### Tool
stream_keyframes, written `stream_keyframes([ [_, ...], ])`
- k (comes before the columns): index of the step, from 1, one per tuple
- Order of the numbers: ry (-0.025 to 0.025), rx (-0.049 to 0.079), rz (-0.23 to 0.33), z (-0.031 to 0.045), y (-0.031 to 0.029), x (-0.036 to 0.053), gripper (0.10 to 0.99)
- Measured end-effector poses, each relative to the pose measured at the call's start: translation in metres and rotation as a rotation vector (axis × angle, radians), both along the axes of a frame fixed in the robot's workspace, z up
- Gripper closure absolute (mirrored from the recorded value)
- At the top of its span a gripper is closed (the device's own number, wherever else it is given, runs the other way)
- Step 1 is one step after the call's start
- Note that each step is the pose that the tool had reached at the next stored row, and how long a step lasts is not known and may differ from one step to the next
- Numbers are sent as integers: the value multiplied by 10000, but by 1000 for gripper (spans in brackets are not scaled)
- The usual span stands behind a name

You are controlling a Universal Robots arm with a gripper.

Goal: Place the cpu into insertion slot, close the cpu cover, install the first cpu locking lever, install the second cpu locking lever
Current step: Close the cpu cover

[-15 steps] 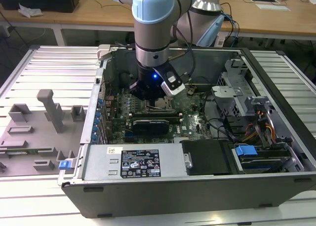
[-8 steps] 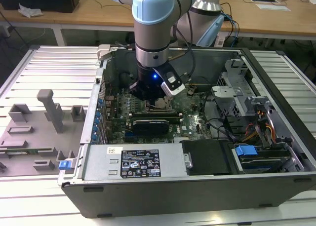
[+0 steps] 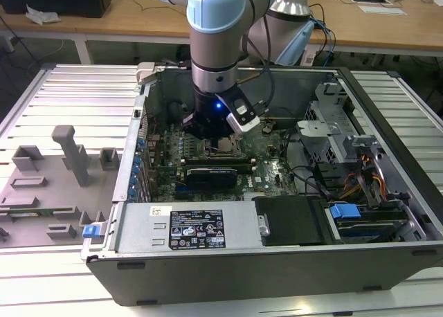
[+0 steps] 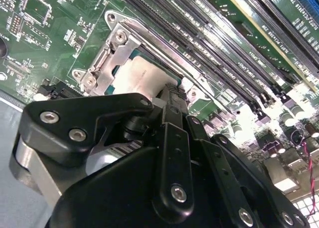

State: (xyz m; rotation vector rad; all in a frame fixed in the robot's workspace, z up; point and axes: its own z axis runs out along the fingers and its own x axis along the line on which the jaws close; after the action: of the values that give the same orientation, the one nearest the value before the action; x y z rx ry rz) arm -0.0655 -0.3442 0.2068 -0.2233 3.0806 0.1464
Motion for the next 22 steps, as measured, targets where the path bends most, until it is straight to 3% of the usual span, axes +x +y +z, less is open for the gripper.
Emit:
stream_keyframes([
  [5,-1,2,1,12,5,9,980],
  [9,0,1,-1,85,5,9,980],
  [15,0,-2,-342,88,6,9,980],
  [17,-1,0,-708,83,6,9,980],
  [22,0,-2,-733,62,1,-15,980],
])
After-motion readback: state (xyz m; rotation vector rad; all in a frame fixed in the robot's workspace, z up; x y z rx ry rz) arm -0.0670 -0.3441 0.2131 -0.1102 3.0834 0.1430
